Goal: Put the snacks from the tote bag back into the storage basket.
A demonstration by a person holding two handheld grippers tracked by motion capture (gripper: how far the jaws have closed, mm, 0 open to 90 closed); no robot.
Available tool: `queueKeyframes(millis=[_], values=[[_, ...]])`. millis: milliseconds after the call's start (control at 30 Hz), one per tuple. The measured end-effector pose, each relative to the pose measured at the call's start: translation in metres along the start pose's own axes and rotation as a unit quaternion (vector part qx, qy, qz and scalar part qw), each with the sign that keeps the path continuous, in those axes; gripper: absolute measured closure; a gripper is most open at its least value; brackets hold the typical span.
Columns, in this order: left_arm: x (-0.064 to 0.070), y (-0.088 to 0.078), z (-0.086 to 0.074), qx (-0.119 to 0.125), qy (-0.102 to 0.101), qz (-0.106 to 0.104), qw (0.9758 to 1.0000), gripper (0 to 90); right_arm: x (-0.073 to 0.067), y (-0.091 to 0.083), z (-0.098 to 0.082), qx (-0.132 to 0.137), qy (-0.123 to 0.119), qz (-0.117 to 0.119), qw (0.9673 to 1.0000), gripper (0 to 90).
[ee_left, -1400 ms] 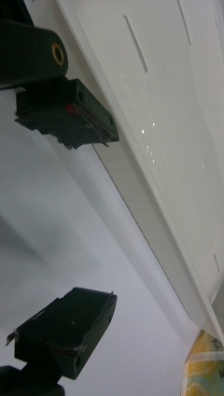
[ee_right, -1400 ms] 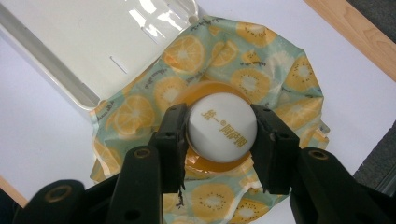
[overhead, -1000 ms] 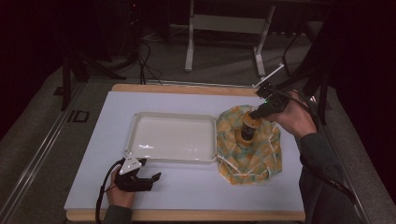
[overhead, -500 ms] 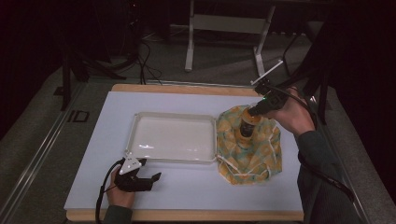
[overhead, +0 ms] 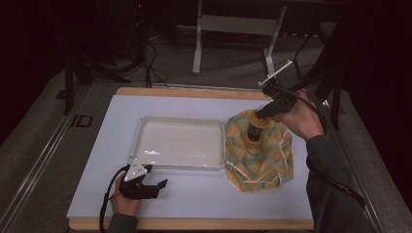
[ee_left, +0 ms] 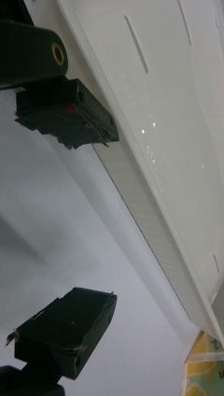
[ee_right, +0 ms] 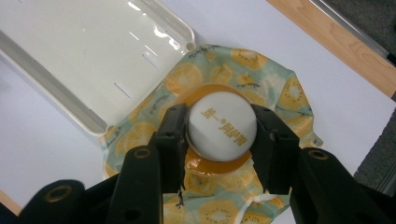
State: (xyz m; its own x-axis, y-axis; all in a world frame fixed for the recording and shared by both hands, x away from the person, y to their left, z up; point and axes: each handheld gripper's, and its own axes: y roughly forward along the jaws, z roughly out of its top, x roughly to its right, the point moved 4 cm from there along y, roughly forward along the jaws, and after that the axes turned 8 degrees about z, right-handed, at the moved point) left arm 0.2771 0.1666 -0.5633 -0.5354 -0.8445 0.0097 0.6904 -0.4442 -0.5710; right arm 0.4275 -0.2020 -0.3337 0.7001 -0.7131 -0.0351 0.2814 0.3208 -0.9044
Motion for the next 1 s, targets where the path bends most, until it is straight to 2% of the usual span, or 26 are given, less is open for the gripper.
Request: queueKeyframes(millis=[800, 1000], values=[[0.0, 0.0, 0.0, 0.0, -0.001, -0.001, 1.0, 19.3, -0.018, 0.0, 0.019, 0.012, -0.01, -0.003, 0.9999, 58.8], [0.0, 0.0, 0.0, 0.0, -0.001, -0.001, 1.0, 19.3, -0.024, 0.001, 0.025, 0.015, -0.014, 0.002, 0.9998, 58.8]])
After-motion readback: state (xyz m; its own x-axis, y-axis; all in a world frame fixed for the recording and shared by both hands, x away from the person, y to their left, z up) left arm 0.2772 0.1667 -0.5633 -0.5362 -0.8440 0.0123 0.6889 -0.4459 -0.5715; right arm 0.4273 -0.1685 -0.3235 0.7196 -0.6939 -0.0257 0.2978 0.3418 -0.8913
